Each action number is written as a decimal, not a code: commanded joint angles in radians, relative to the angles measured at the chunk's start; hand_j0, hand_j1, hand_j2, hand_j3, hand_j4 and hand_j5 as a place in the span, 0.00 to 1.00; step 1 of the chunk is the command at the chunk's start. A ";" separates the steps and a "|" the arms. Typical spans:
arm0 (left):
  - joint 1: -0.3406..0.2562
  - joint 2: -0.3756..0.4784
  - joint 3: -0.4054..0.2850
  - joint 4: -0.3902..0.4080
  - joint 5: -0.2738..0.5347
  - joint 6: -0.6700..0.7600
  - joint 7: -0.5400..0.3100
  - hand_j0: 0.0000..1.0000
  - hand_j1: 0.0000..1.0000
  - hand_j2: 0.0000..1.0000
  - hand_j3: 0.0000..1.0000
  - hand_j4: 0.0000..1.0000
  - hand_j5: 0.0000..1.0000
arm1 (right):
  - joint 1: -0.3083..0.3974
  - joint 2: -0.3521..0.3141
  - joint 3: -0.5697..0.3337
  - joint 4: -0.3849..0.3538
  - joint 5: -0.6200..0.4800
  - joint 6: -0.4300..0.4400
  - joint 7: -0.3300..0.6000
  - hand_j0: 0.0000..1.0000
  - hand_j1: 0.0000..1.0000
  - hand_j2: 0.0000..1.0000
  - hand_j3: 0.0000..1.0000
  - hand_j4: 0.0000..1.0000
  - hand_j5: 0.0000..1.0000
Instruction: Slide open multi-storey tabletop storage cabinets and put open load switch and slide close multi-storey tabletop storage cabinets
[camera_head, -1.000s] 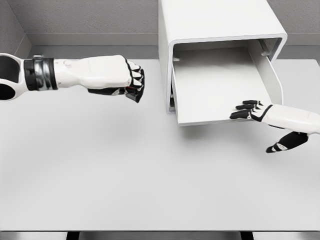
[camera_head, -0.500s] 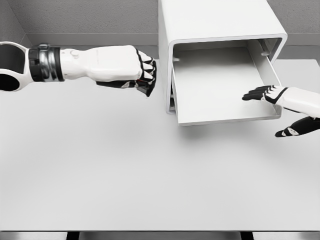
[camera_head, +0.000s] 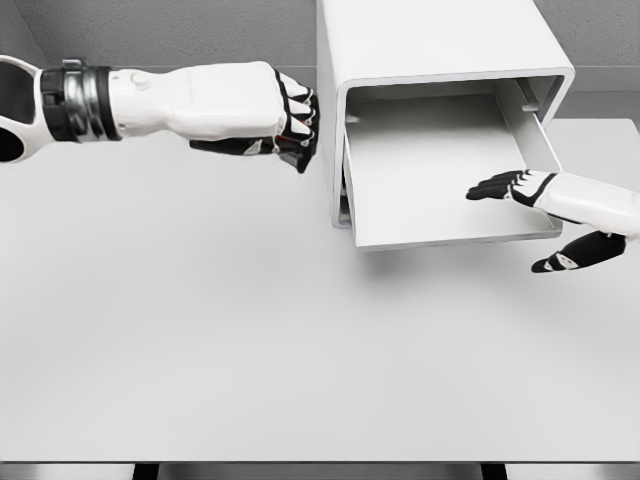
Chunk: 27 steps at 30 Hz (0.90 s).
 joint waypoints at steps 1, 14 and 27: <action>-0.002 -0.005 0.001 -0.002 0.018 0.002 0.000 0.37 0.37 0.37 0.37 0.37 0.37 | 0.000 0.005 -0.001 0.001 -0.007 0.001 0.001 1.00 1.00 1.00 1.00 1.00 1.00; -0.038 -0.125 0.003 0.007 0.059 0.002 0.000 0.36 0.36 0.36 0.36 0.36 0.36 | -0.009 0.049 0.005 0.003 -0.005 0.001 0.012 1.00 1.00 1.00 1.00 1.00 1.00; -0.049 -0.261 -0.005 0.112 0.056 0.002 0.000 0.36 0.36 0.36 0.36 0.36 0.36 | -0.032 0.069 0.005 0.006 0.022 0.001 0.016 1.00 1.00 1.00 1.00 1.00 1.00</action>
